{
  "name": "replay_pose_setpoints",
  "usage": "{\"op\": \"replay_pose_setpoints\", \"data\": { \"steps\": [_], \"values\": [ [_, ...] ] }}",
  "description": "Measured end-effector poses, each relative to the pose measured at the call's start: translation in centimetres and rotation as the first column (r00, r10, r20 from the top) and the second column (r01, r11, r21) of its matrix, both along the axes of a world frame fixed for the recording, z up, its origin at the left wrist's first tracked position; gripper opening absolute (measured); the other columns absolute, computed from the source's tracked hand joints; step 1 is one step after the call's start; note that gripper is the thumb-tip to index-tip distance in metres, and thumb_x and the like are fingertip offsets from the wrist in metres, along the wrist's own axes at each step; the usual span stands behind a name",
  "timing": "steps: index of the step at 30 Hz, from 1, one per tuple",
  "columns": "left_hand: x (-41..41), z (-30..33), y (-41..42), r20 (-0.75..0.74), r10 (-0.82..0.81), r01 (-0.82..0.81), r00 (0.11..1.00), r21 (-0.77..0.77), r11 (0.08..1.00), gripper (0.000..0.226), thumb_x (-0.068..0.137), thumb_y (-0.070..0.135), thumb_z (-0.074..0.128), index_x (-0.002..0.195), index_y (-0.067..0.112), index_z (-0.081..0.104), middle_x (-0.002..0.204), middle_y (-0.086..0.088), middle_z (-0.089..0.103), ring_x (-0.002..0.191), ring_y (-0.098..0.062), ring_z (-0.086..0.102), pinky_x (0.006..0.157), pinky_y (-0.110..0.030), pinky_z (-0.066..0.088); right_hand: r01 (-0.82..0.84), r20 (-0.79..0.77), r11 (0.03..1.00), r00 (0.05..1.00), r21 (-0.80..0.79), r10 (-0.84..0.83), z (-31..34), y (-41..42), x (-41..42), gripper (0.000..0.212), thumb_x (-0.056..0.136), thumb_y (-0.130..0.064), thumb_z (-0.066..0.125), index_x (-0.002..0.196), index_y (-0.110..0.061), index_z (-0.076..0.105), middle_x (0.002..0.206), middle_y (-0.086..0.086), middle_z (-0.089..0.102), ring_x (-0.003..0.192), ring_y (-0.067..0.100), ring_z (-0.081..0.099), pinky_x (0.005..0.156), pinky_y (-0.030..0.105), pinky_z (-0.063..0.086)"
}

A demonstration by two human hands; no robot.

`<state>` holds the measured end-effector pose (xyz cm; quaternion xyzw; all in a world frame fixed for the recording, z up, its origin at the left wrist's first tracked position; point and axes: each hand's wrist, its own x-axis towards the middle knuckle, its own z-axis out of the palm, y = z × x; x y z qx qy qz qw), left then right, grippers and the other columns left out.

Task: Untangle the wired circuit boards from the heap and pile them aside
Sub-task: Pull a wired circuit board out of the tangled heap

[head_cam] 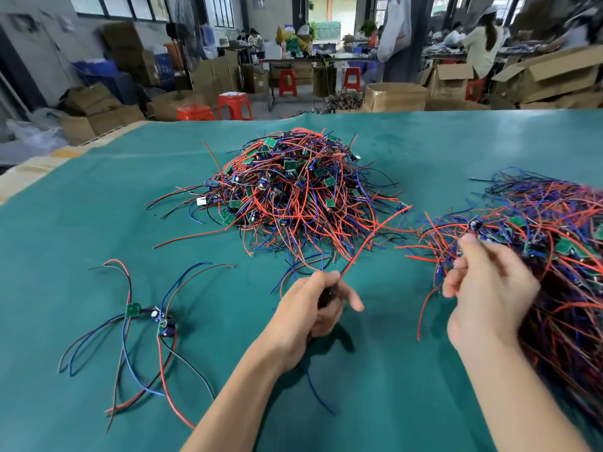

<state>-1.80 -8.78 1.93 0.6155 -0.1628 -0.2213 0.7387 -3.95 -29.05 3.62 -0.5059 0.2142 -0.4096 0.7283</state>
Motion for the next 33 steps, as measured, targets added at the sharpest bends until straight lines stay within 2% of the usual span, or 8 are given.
{"op": "replay_pose_setpoints", "data": {
  "steps": [3, 6, 9, 12, 19, 22, 25, 33],
  "values": [
    [0.2, -0.3, 0.0, -0.032, -0.020, 0.017, 0.999, -0.078, 0.997, 0.052, 0.090, 0.043, 0.040, 0.074, 0.004, 0.070, 0.042, 0.004, 0.016, 0.041, -0.014, 0.009, 0.039, -0.023, 0.013, -0.415, -0.213, 0.900, 0.899, -0.134, 0.383, -0.3, 3.1, -0.4, 0.016, 0.087, -0.015, 0.076, 0.071, -0.012, 0.074, 0.056, -0.002, 0.060, 0.044, 0.013, 0.049, 0.038, 0.022, 0.035],
    [0.0, -0.5, 0.1, 0.019, -0.022, 0.023, 1.000, -0.039, 0.999, 0.052, 0.092, 0.047, 0.035, 0.083, 0.012, 0.072, 0.044, 0.002, 0.018, 0.043, -0.016, 0.010, 0.042, -0.030, 0.008, -0.790, -0.365, 0.593, 0.603, -0.154, 0.709, -0.5, 5.6, -1.0, 0.019, 0.079, -0.040, 0.078, 0.082, -0.021, 0.081, 0.065, 0.005, 0.064, 0.058, 0.013, 0.052, 0.047, 0.024, 0.040],
    [-0.2, -0.4, -0.1, 0.060, 0.021, -0.023, 0.998, 0.032, 0.999, 0.057, 0.095, 0.058, 0.033, 0.106, 0.017, 0.071, 0.047, 0.002, 0.020, 0.045, -0.016, 0.011, 0.043, -0.027, 0.011, -0.770, -0.378, 0.600, 0.633, -0.218, 0.676, -0.6, 6.1, -1.2, 0.021, 0.075, -0.039, 0.081, 0.092, -0.028, 0.084, 0.082, 0.016, 0.075, 0.067, 0.013, 0.054, 0.054, 0.026, 0.041],
    [-0.3, -0.5, -0.3, 0.086, 0.044, -0.052, 0.995, 0.089, 0.995, 0.064, 0.091, 0.070, 0.033, 0.076, 0.017, 0.067, 0.047, 0.000, 0.031, 0.045, -0.016, 0.022, 0.045, -0.029, 0.020, -0.728, -0.342, 0.622, 0.685, -0.289, 0.643, -0.7, 5.4, -1.2, 0.005, 0.083, -0.019, 0.084, 0.086, -0.023, 0.084, 0.080, 0.002, 0.078, 0.070, 0.009, 0.065, 0.061, 0.021, 0.046],
    [-0.2, -0.3, 0.2, 0.018, 0.017, -0.016, 1.000, -0.019, 1.000, 0.030, 0.096, 0.025, 0.055, 0.101, -0.002, 0.067, 0.081, -0.016, 0.071, 0.063, -0.018, 0.060, 0.059, -0.022, 0.050, -0.513, -0.230, 0.828, 0.854, -0.227, 0.466, -0.4, 4.1, -0.7, 0.019, 0.085, -0.008, 0.080, 0.077, -0.025, 0.083, 0.067, 0.003, 0.073, 0.054, 0.012, 0.058, 0.054, 0.022, 0.048],
    [-0.6, -0.3, 0.1, 0.125, 0.077, -0.078, 0.989, 0.003, 0.997, 0.016, 0.097, 0.016, 0.059, 0.087, 0.008, 0.069, 0.076, -0.011, 0.069, 0.062, -0.015, 0.058, 0.059, -0.021, 0.048, -0.582, -0.161, 0.810, 0.809, -0.076, 0.566, -0.2, 4.6, -0.8, 0.003, 0.079, -0.018, 0.084, 0.077, -0.017, 0.082, 0.068, 0.005, 0.071, 0.060, 0.013, 0.063, 0.056, 0.021, 0.051],
    [-0.5, -0.3, 0.2, 0.154, 0.143, -0.144, 0.978, -0.003, 0.990, 0.015, 0.093, 0.014, 0.065, 0.078, 0.014, 0.069, 0.069, -0.007, 0.066, 0.058, -0.013, 0.055, 0.057, -0.020, 0.045, -0.719, -0.126, 0.692, 0.693, -0.057, 0.710, -0.1, 5.2, -1.2, 0.028, 0.062, -0.037, 0.086, 0.079, -0.016, 0.081, 0.076, 0.009, 0.075, 0.071, 0.014, 0.069, 0.062, 0.021, 0.055],
    [-0.4, -0.1, 0.2, 0.132, 0.090, -0.093, 0.987, 0.019, 0.995, 0.013, 0.086, 0.016, 0.071, 0.075, 0.011, 0.067, 0.062, -0.011, 0.064, 0.052, -0.016, 0.052, 0.054, -0.023, 0.043, -0.641, -0.224, 0.747, 0.765, -0.175, 0.604, 0.1, 4.5, -1.1, 0.006, 0.078, -0.004, 0.083, 0.080, -0.008, 0.079, 0.077, 0.010, 0.077, 0.066, 0.014, 0.068, 0.059, 0.021, 0.053]
  ]
}}
